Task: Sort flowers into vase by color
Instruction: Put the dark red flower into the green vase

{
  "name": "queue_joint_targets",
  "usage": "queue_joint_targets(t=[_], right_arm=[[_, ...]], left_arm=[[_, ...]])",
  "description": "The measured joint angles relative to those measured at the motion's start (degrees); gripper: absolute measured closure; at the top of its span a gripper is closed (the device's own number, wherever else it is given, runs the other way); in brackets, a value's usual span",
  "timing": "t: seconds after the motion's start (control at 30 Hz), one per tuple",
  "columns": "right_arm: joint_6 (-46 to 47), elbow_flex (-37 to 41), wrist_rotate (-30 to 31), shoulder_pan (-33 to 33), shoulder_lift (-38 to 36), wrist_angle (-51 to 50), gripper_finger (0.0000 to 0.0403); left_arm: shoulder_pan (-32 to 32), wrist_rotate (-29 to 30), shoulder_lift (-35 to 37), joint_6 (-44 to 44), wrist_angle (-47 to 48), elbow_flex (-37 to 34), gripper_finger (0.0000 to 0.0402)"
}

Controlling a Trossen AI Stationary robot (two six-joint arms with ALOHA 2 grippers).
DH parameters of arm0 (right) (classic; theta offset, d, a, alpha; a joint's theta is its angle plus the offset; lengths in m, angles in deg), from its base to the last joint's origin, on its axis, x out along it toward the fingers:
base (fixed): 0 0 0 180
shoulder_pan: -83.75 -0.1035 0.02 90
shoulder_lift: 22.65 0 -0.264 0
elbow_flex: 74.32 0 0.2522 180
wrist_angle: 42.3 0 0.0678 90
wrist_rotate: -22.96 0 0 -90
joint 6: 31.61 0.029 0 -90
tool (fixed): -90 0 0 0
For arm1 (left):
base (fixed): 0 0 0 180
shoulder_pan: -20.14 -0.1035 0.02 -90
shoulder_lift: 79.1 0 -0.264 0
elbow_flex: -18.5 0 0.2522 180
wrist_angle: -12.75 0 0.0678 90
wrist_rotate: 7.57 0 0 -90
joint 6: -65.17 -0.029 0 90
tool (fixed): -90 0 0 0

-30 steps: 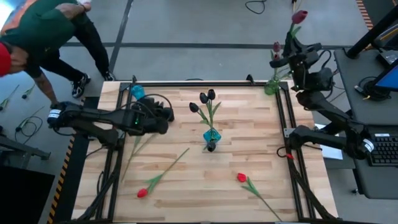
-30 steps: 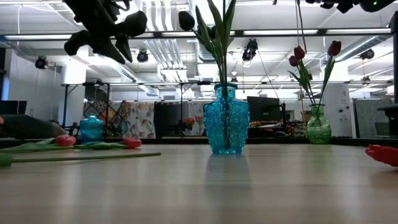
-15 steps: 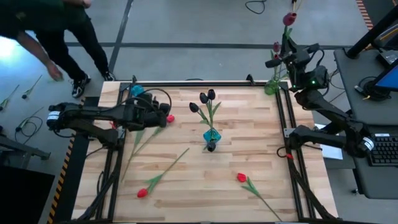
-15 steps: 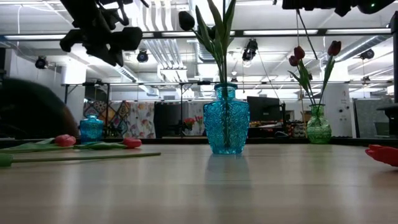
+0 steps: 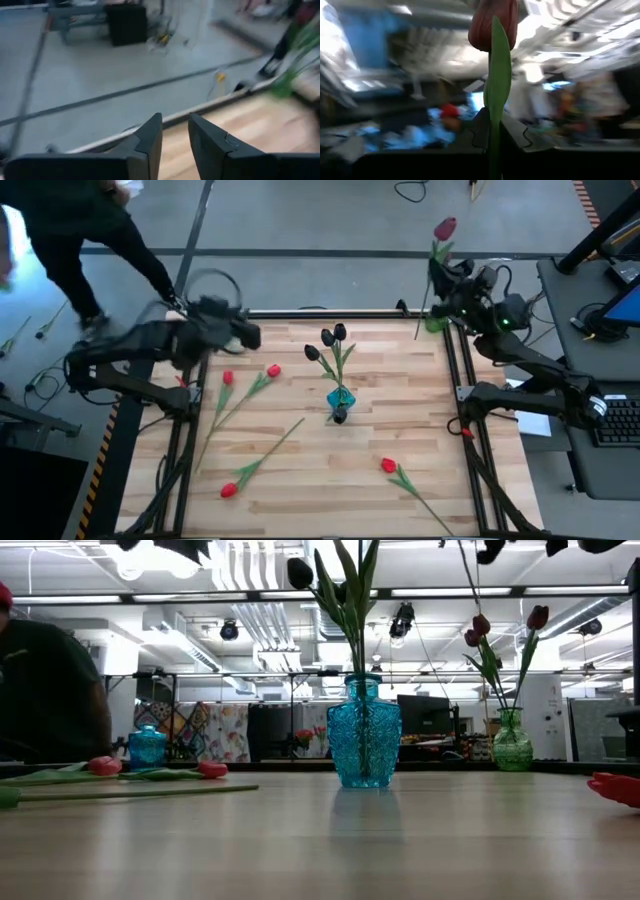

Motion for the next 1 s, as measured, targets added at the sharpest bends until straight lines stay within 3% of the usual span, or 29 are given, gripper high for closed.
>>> queue_joint_targets(t=[0.1, 0.27, 0.4, 0.63, 1.0], right_arm=[[6.50, 0.00, -3.53, -1.77, -0.19, 4.63, 0.0391], [7.69, -1.45, -5.91, -6.94, 0.18, 5.96, 0.0390], [7.34, -5.17, -5.91, -11.84, 2.18, 5.95, 0.0390], [6.52, -11.16, -7.53, -16.08, 6.68, 2.93, 0.0390], [6.37, -15.56, -7.39, -20.64, 12.24, 2.89, 0.0390]], left_arm=[[0.00, -7.09, -0.19, -5.83, -9.35, 5.24, 0.0296], [0.08, -29.54, -5.59, -20.27, -35.22, 6.80, 0.0231], [0.00, -38.66, -12.22, -24.75, -46.38, 6.64, 0.0184], [-0.11, -44.74, -22.73, -28.96, -51.98, 10.89, 0.0162], [-2.46, -50.52, -39.03, -31.39, -51.91, 28.67, 0.0175]])
